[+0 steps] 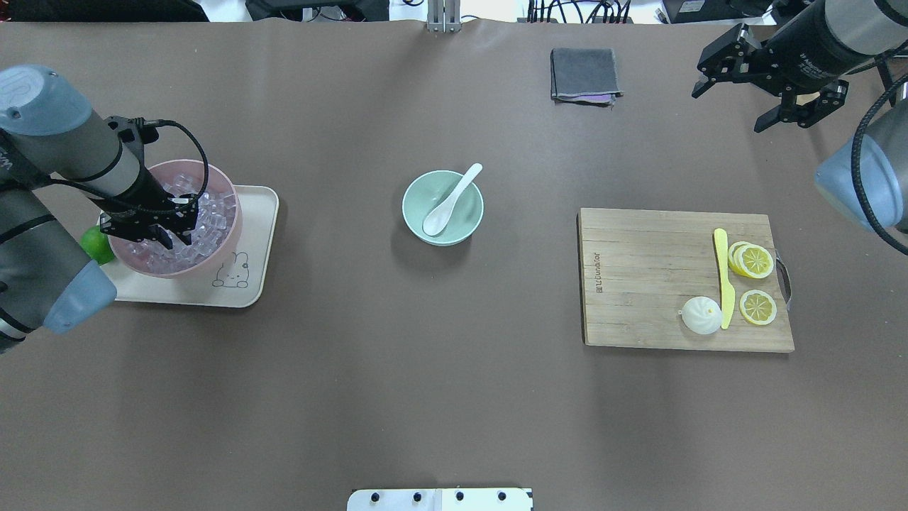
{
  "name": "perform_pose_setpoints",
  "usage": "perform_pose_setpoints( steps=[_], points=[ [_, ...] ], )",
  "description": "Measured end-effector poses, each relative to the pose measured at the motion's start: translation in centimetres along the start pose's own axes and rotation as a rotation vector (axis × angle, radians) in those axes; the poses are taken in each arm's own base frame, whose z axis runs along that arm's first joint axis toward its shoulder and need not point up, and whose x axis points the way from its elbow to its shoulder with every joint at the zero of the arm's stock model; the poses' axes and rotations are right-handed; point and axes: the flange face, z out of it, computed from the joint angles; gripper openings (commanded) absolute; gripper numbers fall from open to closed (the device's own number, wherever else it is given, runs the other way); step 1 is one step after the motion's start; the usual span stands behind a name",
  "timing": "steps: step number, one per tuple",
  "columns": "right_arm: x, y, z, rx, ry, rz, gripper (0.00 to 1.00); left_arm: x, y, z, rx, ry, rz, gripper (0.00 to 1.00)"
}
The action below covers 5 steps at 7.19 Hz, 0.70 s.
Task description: Put spoon and ice into bowl
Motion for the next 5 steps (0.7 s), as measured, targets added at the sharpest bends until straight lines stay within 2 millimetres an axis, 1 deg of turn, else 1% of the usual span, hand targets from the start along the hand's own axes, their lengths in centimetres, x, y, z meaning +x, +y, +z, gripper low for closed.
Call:
perform_pose_setpoints(
  steps=[1, 2, 3, 4, 5],
  points=[
    [0.1, 0.0, 0.0, 0.0, 0.001, 0.002, 1.0, 0.2, 0.1, -0.7, 0.005, 0.01, 0.005, 0.0],
    [0.3, -0.1, 0.0, -0.001, 0.004, -0.002, 1.0, 0.5, 0.3, -2.0, 0.015, 0.025, 0.01, 0.0],
    [1.1, -0.5, -0.2, -0.002, 0.014, -0.02, 1.0, 1.6, 0.7, -3.9, 0.023, 0.04, 0.015, 0.0],
    [2.3, -1.4, -0.7, -0.005, 0.028, -0.049, 1.0, 4.4, 1.0, -6.3, 0.03, 0.053, 0.02, 0.0],
    [4.1, -2.6, -1.5, -0.013, 0.045, -0.085, 1.0, 8.3, 1.5, -8.7, 0.033, 0.067, 0.025, 0.0]
  ],
)
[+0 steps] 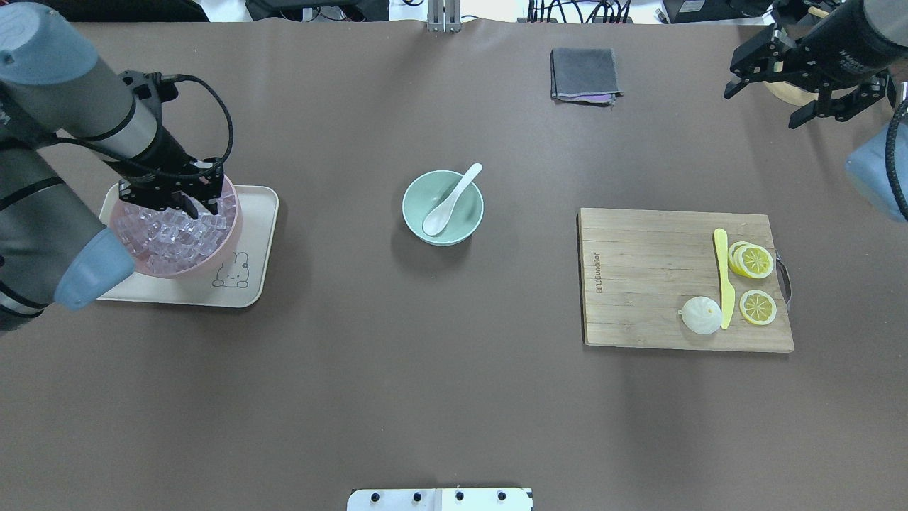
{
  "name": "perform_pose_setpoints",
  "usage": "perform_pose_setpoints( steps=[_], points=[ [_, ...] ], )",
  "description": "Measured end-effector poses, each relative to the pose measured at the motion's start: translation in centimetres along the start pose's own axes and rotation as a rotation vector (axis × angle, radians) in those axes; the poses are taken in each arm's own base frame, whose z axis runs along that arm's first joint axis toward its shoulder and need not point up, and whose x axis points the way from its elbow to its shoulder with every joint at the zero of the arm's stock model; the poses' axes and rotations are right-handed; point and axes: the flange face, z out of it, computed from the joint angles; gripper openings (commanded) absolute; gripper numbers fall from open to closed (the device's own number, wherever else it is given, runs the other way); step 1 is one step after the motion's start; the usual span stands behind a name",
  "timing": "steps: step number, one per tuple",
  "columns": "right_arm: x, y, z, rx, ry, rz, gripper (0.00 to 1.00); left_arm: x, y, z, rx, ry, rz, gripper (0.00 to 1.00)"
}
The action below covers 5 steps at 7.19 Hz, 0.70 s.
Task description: Put spoon and ice into bowl
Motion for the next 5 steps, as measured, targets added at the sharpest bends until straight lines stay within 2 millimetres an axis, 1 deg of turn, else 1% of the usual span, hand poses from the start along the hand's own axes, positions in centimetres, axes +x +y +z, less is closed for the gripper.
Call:
perform_pose_setpoints(
  steps=[1, 2, 3, 4, 5],
  points=[
    [2.2, -0.9, -0.4, -0.007, 0.016, -0.035, 1.0, 4.3, 0.9, -1.1, -0.007, 0.011, -0.004, 0.0],
    [4.3, -1.5, -0.5, -0.013, 0.03, -0.063, 1.0, 8.8, 1.9, -1.1, -0.02, 0.021, -0.019, 0.0],
    [6.2, -1.8, -0.6, -0.018, 0.039, -0.085, 1.0, 13.6, 2.7, -0.6, -0.026, 0.025, -0.03, 0.0],
    [7.8, -2.1, -0.7, -0.021, 0.044, -0.098, 1.0, 17.8, 3.4, 0.2, -0.026, 0.025, -0.039, 0.0],
    [9.1, -2.3, -1.1, -0.022, 0.044, -0.099, 1.0, 21.8, 3.5, 1.4, -0.022, 0.035, -0.053, 0.0]
  ],
)
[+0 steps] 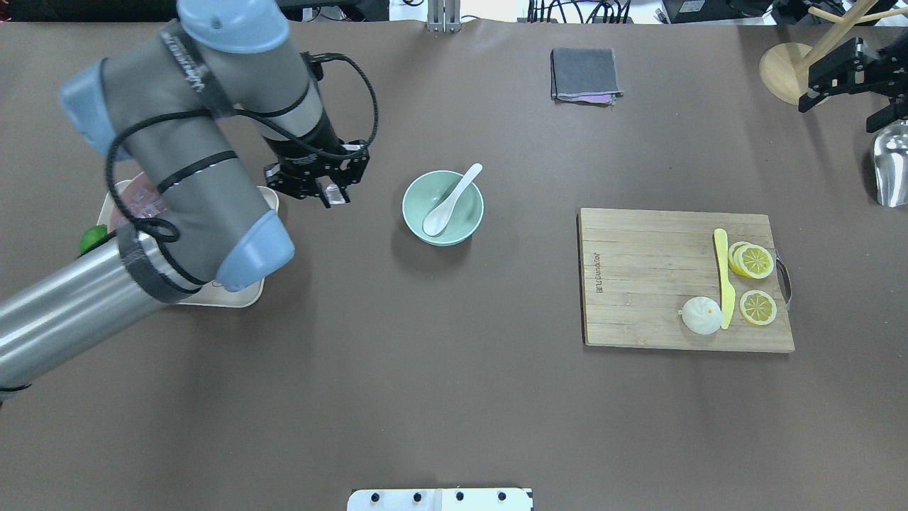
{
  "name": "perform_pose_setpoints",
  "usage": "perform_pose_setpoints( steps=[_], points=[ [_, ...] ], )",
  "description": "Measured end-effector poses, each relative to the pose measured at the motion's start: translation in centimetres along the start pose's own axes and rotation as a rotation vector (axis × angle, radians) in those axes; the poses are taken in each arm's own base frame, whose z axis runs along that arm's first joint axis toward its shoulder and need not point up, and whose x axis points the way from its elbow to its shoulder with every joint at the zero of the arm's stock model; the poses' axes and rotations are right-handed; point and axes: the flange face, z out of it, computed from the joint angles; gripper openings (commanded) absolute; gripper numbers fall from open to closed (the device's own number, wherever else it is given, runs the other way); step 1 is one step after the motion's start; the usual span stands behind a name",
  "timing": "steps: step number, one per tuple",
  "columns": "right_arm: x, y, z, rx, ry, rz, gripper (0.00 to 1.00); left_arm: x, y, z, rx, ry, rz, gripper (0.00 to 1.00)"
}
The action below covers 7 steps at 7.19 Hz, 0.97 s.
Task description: Put spoon and ice into bowl
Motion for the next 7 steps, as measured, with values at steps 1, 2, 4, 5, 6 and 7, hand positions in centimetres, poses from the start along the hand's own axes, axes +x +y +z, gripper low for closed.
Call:
perform_pose_setpoints(
  steps=[1, 2, 4, 5, 6, 7],
  points=[
    [1.0, 0.1, -0.3, -0.001, -0.004, 0.003, 1.0, 3.2, -0.1, 1.4, 0.009, 0.014, -0.012, 0.32],
    [1.9, 0.3, -0.5, -0.003, -0.005, 0.0, 1.0, 5.2, -0.3, 2.5, 0.022, 0.023, -0.014, 0.98],
    [2.8, 0.7, -0.6, -0.005, -0.005, -0.005, 1.0, 5.8, -0.5, 2.8, 0.036, 0.031, 0.008, 0.98],
    [3.0, 0.8, -0.6, -0.005, -0.005, -0.004, 1.0, 3.6, -0.8, 2.1, 0.044, 0.03, 0.048, 0.98],
    [3.2, 0.9, -0.7, -0.004, -0.005, -0.004, 1.0, 0.0, -1.1, 1.1, 0.054, 0.021, 0.106, 0.98],
    [3.4, 1.0, -0.8, -0.004, -0.005, -0.006, 1.0, -4.1, -1.6, -0.2, 0.066, -0.002, 0.17, 0.98]
  ],
)
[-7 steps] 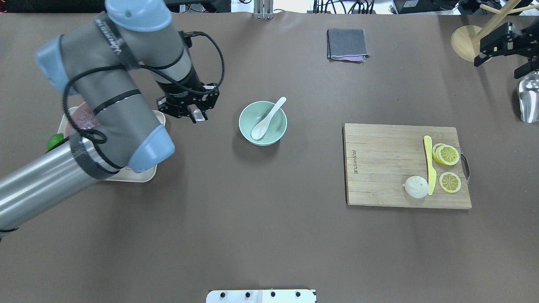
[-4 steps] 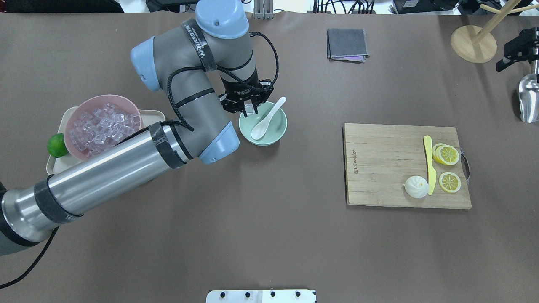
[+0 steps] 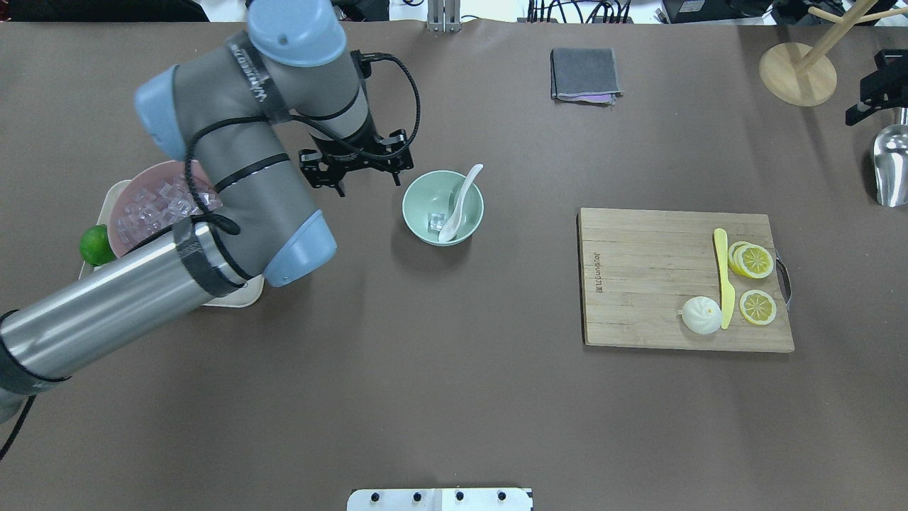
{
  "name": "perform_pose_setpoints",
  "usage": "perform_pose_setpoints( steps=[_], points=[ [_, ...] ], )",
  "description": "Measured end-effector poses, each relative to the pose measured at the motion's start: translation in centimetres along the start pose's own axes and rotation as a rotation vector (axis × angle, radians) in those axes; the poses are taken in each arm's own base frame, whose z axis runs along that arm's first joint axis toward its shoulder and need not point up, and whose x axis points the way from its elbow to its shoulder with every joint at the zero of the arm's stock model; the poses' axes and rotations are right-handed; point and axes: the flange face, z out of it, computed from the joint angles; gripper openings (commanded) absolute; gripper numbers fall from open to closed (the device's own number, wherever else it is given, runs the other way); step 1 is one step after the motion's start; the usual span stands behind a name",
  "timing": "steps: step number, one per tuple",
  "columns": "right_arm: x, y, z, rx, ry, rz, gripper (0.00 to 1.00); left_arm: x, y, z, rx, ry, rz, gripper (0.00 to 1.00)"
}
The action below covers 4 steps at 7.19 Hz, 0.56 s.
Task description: Put spoon and ice into bowl
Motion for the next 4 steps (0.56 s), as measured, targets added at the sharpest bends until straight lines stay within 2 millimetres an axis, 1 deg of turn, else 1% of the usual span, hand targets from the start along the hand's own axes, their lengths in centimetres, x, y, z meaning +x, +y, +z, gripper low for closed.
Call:
perform_pose_setpoints(
  steps=[2, 3, 4],
  points=[
    [0.6, 0.3, 0.0, -0.003, 0.003, -0.02, 1.0, -9.1, -0.6, -3.8, 0.015, -0.078, 0.158, 0.98],
    [1.3, 0.5, 0.2, -0.006, 0.008, -0.047, 1.0, -13.9, -1.7, -5.7, 0.025, -0.117, 0.236, 0.98],
    [2.2, 0.5, 0.4, -0.011, 0.014, -0.082, 1.0, -19.3, -3.1, -7.3, 0.032, -0.156, 0.31, 0.98]
  ],
)
